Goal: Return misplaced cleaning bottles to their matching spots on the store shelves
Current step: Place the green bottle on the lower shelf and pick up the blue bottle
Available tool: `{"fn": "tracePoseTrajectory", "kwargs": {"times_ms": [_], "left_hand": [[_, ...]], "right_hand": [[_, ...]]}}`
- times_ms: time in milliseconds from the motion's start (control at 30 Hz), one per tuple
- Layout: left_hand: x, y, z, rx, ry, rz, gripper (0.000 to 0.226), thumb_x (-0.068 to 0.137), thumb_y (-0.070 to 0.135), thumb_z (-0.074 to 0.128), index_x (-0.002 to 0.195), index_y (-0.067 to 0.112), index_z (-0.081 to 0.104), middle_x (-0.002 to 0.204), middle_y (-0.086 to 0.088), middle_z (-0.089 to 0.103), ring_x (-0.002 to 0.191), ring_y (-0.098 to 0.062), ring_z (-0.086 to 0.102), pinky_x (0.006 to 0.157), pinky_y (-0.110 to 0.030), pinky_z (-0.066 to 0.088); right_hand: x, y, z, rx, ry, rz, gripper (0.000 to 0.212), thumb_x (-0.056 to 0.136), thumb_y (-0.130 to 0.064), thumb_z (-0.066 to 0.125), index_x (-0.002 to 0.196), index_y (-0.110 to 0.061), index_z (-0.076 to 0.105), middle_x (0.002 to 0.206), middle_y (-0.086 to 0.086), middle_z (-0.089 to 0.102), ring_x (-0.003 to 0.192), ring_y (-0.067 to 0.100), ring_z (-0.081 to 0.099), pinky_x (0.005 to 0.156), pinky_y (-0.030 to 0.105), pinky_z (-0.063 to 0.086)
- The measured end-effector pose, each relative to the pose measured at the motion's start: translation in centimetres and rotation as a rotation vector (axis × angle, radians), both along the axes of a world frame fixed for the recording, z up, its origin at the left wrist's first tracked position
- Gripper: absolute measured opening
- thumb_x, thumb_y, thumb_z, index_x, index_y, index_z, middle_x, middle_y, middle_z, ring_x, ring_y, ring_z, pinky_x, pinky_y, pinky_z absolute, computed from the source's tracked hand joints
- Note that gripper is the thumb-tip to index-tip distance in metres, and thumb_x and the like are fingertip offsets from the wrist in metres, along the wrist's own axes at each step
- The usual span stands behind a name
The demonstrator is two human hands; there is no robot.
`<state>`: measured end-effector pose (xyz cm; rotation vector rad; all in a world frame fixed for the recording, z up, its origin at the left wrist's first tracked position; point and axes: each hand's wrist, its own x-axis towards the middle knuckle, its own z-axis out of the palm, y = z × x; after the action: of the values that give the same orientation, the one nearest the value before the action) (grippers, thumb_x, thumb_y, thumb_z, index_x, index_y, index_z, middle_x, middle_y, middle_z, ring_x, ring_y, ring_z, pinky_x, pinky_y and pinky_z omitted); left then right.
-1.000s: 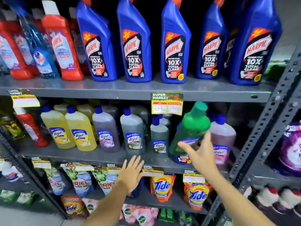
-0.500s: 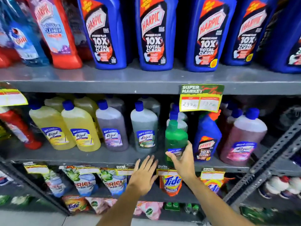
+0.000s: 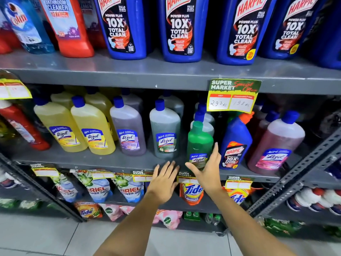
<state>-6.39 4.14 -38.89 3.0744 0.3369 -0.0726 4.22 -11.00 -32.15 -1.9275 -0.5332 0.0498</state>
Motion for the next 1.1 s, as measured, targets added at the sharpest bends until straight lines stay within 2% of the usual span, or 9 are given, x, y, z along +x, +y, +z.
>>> {"fn": "tracePoseTrajectory", "kwargs": {"times_ms": [100,200,367,533,600,733,833,1000,1100], "left_hand": [[0.1,0.0,-0.4,0.002,-0.014,0.011,0.061,0.097,0.041,0.021,0.153,0.016,0.024,0.16,-0.007,0.022,0.146,-0.027,0.018,0.116,-0.054,0.014],[0.2,-0.1,-0.4,0.009,-0.027,0.004,0.073,0.092,0.05,0.003,0.154,0.017,0.018,0.162,-0.006,0.015,0.148,-0.025,0.011,0.118,-0.053,0.01],[0.2,-0.7,0.0,0.018,0.004,0.021,0.082,0.083,0.056,-0.012,0.155,0.02,0.002,0.163,-0.003,-0.002,0.149,-0.022,-0.005,0.118,-0.052,-0.001],[0.2,-0.8,0.4,0.017,0.038,0.046,0.065,0.101,0.053,0.014,0.155,0.02,-0.002,0.163,-0.002,-0.006,0.148,-0.02,-0.01,0.118,-0.05,-0.005],[0.1,-0.9,0.6,0.022,0.053,0.036,0.075,0.091,0.06,-0.002,0.155,0.021,-0.002,0.163,-0.001,-0.007,0.148,-0.02,-0.01,0.118,-0.05,-0.005],[0.1,-0.9,2.6,-0.062,0.013,0.037,0.092,0.081,0.066,-0.015,0.154,0.021,0.02,0.163,0.001,0.009,0.147,-0.021,0.013,0.117,-0.049,0.011],[0.6,-1.6,7.7,-0.005,-0.36,0.004,0.062,0.097,0.049,0.018,0.134,0.015,0.054,0.147,-0.004,0.047,0.12,-0.025,0.055,0.098,-0.041,0.041],[2.0,-4.0,21.2,-0.149,-1.083,-0.151,0.036,0.096,0.022,0.048,0.124,0.004,0.062,0.13,-0.013,0.057,0.12,-0.022,0.051,0.102,-0.031,0.038],[3.3,-4.5,28.2,-0.019,-1.214,-0.267,0.035,0.095,0.02,0.048,0.121,0.002,0.063,0.127,-0.016,0.058,0.117,-0.027,0.051,0.099,-0.035,0.037]], "right_hand": [[-0.8,-2.4,1.1,0.164,-0.093,-0.141,0.1,0.077,-0.031,0.081,0.152,-0.021,0.016,0.136,0.004,0.039,0.121,0.021,0.047,0.101,0.04,0.045],[1.7,-5.1,1.8,0.207,-0.24,-0.365,0.085,0.079,-0.024,0.074,0.147,-0.014,0.024,0.132,0.014,0.04,0.116,0.032,0.048,0.098,0.052,0.045],[5.7,-5.7,2.7,0.051,-0.14,-0.432,0.104,0.068,-0.025,0.084,0.148,-0.005,0.021,0.144,0.025,0.033,0.134,0.039,0.031,0.114,0.049,0.028],[6.5,-3.5,3.0,0.083,0.015,-0.428,0.125,0.063,-0.033,0.09,0.153,-0.007,0.007,0.149,0.027,0.029,0.14,0.038,0.027,0.115,0.048,0.028],[6.8,-2.9,3.1,0.078,0.032,-0.466,0.126,0.062,-0.034,0.09,0.153,-0.011,0.008,0.147,0.025,0.033,0.136,0.04,0.032,0.112,0.049,0.03],[7.0,-3.5,3.0,0.126,0.034,-0.484,0.115,0.059,-0.033,0.091,0.149,-0.013,0.022,0.143,0.016,0.044,0.131,0.035,0.044,0.107,0.045,0.036],[6.0,-5.3,3.2,0.143,0.013,-0.453,0.114,0.055,-0.037,0.092,0.146,-0.02,0.027,0.143,0.007,0.049,0.127,0.03,0.051,0.106,0.044,0.04],[2.6,-9.2,5.6,0.178,-0.053,-0.42,0.116,0.051,-0.039,0.094,0.147,-0.027,0.028,0.143,0.004,0.051,0.128,0.025,0.05,0.106,0.041,0.04],[1.4,-11.1,8.9,0.236,-0.124,-0.401,0.121,0.043,-0.037,0.098,0.145,-0.028,0.032,0.138,0.005,0.055,0.124,0.023,0.053,0.102,0.035,0.041]]}}
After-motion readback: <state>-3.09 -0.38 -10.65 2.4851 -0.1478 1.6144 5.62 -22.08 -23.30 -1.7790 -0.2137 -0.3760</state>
